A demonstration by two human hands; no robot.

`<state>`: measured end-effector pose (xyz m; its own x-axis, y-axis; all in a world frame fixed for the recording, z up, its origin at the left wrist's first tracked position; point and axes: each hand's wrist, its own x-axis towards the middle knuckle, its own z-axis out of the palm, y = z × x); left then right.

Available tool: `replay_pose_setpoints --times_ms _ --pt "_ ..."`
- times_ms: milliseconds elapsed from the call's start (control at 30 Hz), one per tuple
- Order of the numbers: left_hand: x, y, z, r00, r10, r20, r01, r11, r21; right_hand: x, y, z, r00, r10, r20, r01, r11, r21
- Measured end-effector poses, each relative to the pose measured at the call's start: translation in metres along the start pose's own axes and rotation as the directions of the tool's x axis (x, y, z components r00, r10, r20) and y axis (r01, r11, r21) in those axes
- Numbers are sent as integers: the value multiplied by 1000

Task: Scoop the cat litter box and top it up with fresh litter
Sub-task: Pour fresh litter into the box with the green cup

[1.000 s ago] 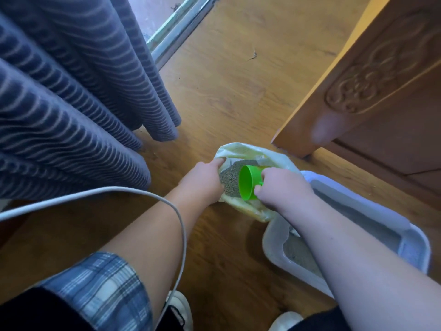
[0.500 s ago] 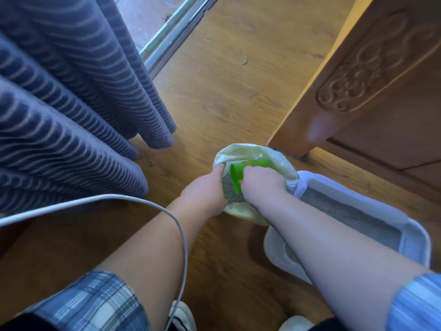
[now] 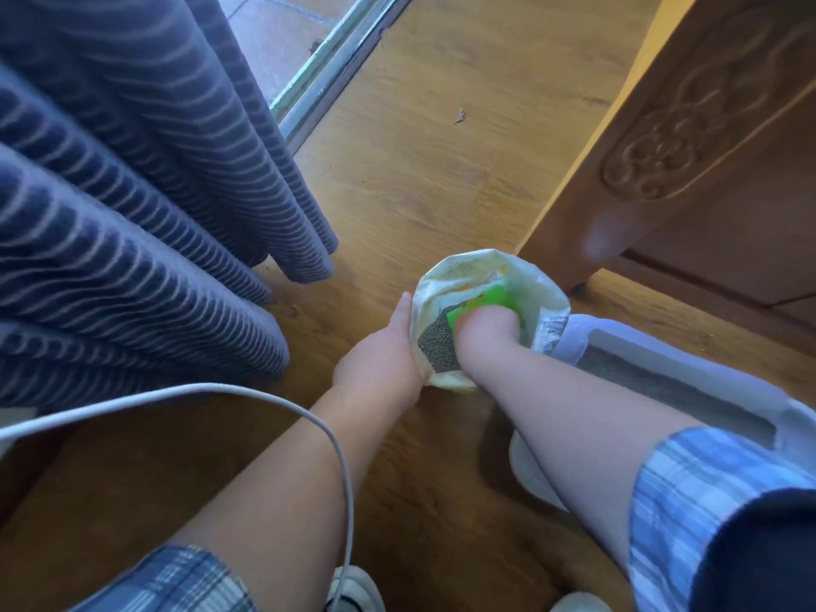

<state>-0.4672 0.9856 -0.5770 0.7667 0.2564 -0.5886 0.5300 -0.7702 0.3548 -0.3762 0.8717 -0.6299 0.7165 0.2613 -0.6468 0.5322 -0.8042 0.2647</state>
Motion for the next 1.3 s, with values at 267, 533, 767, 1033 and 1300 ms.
replay_pose_setpoints --times_ms 267,533,767,1033,1300 --pt "3 -6 7 999 46 24 -46 999 -8 -3 -11 5 989 -106 101 85 978 191" --pt "5 -8 -1 997 37 70 -40 998 55 -9 -6 -7 958 -206 198 34 769 638" --pt "9 4 -11 993 -37 109 27 995 94 -31 17 -28 969 -71 235 -102 755 648" --pt "3 8 -20 987 -36 157 28 998 51 -116 88 -20 996 88 25 -65 488 870" --pt "-13 12 -26 996 18 93 -19 1000 16 -110 84 -14 997 22 71 -74 196 978"
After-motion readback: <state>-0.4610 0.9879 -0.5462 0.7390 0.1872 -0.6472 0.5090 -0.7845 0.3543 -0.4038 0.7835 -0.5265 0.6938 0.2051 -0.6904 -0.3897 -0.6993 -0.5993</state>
